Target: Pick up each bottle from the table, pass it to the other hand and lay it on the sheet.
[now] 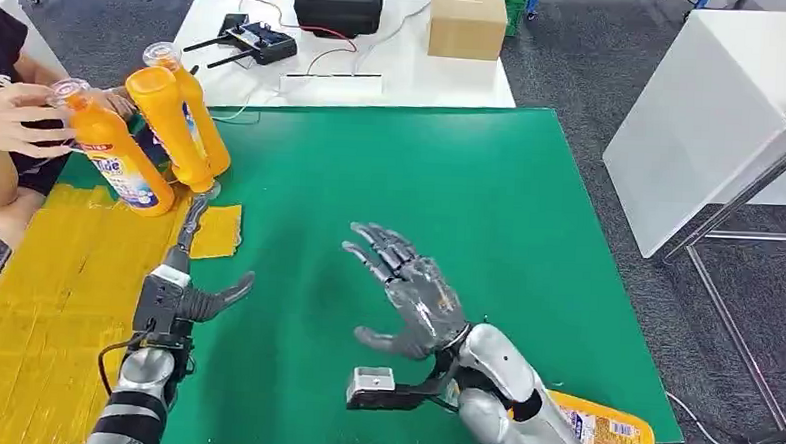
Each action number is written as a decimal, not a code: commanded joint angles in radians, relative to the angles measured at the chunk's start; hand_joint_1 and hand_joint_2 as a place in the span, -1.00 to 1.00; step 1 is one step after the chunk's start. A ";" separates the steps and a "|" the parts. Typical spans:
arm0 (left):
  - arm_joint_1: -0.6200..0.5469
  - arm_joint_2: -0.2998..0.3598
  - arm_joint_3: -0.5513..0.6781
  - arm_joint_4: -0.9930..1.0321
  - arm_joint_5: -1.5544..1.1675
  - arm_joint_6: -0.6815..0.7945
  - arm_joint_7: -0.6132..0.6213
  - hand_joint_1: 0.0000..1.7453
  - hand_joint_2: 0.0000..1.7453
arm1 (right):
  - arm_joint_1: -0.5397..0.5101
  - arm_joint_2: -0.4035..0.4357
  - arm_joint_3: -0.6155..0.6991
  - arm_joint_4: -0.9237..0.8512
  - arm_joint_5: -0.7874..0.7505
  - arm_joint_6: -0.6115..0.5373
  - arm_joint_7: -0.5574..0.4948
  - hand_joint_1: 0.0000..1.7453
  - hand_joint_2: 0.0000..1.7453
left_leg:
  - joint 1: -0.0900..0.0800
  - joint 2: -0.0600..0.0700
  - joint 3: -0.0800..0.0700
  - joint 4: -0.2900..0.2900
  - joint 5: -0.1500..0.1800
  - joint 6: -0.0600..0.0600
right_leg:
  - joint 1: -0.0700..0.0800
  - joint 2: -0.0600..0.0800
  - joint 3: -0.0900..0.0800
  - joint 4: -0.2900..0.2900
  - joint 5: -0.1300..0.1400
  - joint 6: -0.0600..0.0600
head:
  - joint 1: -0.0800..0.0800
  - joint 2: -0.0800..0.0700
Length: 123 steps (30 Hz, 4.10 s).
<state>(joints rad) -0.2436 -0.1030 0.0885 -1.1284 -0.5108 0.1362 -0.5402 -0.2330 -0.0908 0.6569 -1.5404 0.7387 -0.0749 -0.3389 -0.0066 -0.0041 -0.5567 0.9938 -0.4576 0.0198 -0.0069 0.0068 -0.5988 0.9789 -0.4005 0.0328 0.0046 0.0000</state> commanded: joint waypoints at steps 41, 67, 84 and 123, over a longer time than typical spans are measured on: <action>-0.049 -0.003 0.009 0.057 0.026 0.016 -0.022 -1.00 1.00 | 0.293 -0.317 -0.195 -0.293 -0.122 0.160 -0.130 -1.00 1.00 | 0.000 0.001 0.001 0.000 -0.002 -0.001 | 0.000 0.000 0.001 -0.002 -0.001 0.000 | 0.000 0.000; 0.324 -0.101 -0.173 -0.252 0.111 -0.041 -0.041 -1.00 1.00 | 0.499 -0.380 0.182 -0.469 0.154 -0.303 0.441 -1.00 1.00 | 0.001 0.010 0.013 -0.004 -0.015 0.000 | 0.002 0.009 0.013 -0.008 -0.007 0.002 | 0.001 0.000; 0.354 -0.077 -0.128 -0.313 0.157 -0.090 -0.036 -1.00 1.00 | 0.494 -0.291 0.222 -0.248 0.363 -0.315 0.625 -1.00 1.00 | 0.001 0.002 0.013 -0.002 -0.013 0.002 | 0.003 0.003 0.013 -0.006 -0.011 0.004 | 0.002 0.000; 0.303 -0.116 0.102 -0.119 0.216 -0.168 -0.044 -1.00 1.00 | 0.664 0.056 -0.545 -0.348 0.195 -0.189 0.072 -1.00 1.00 | -0.001 -0.001 0.011 -0.002 -0.012 0.002 | 0.001 -0.001 0.012 -0.005 -0.011 0.004 | 0.002 0.000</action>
<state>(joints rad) 0.1284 -0.2007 0.1179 -1.3696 -0.3231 -0.0168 -0.5810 0.4316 -0.1342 0.2318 -1.9429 0.8934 -0.4023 -0.2241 -0.0090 -0.0037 -0.5498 0.9934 -0.4692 0.0242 -0.0077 0.0086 -0.5923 0.9768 -0.4106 0.0384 0.0065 0.0000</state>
